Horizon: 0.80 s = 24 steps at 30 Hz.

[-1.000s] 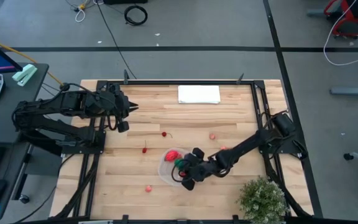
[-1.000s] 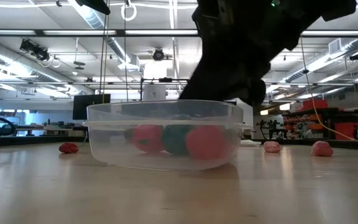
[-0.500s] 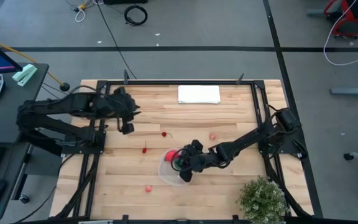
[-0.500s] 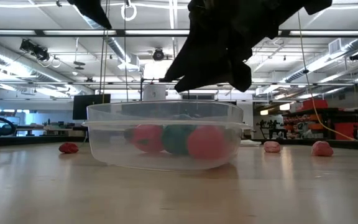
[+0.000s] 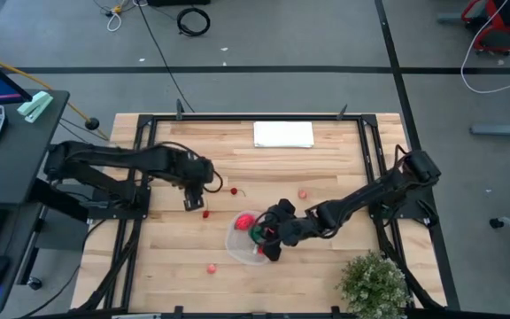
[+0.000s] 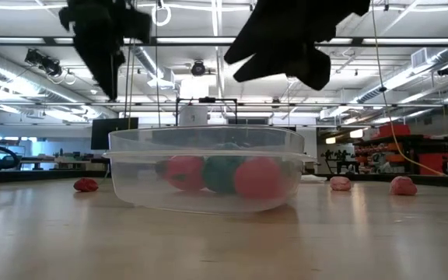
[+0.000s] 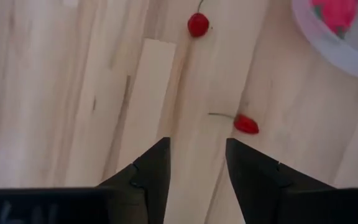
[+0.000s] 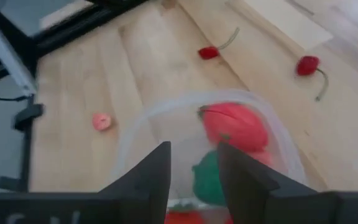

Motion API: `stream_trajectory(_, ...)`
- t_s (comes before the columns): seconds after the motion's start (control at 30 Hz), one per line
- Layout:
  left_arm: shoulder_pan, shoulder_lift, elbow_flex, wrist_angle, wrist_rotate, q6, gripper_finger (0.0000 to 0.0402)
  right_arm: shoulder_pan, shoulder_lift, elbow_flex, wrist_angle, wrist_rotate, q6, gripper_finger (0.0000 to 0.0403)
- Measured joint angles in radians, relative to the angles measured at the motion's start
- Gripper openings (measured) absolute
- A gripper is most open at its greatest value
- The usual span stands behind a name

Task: Pick and placing Produce into tupperware
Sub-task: Put the red cherry into the transparent bin

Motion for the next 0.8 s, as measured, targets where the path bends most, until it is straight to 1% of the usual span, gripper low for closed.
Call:
stream_trajectory(0.07, -0.007, 0.000, -0.080, 0.098, 0.033, -0.029, 0.0159, 0.012, -0.011, 0.000, -0.011, 0.000, 0.007, 0.0137)
stream_trajectory(0.17, -0.017, 0.001, -0.216, 0.291, 0.137, -0.061, 0.0156, 0.028, -0.022, 0.000, -0.010, 0.003, 0.009, 0.0136)
stream_trajectory(0.27, -0.016, 0.001, -0.335, 0.443, 0.145, -0.088, 0.0157, 0.040, -0.028, 0.000, -0.005, 0.020, 0.009, 0.0134)
stream_trajectory(0.37, 0.008, 0.001, -0.424, 0.523, 0.140, -0.100, 0.0157, 0.041, -0.028, 0.000, -0.007, 0.025, 0.008, 0.0133)
stream_trajectory(0.5, 0.020, 0.000, -0.492, 0.532, 0.140, -0.165, 0.0151, 0.034, -0.028, 0.000, -0.015, 0.028, 0.007, 0.0133)
stream_trajectory(0.63, -0.007, 0.000, -0.543, 0.615, 0.140, -0.198, 0.0144, 0.027, -0.028, 0.000, -0.015, 0.029, 0.002, 0.0132)
stream_trajectory(0.8, -0.052, 0.000, -0.554, 0.683, 0.143, -0.227, 0.0142, 0.027, -0.028, 0.000, -0.015, 0.029, 0.001, 0.0133)
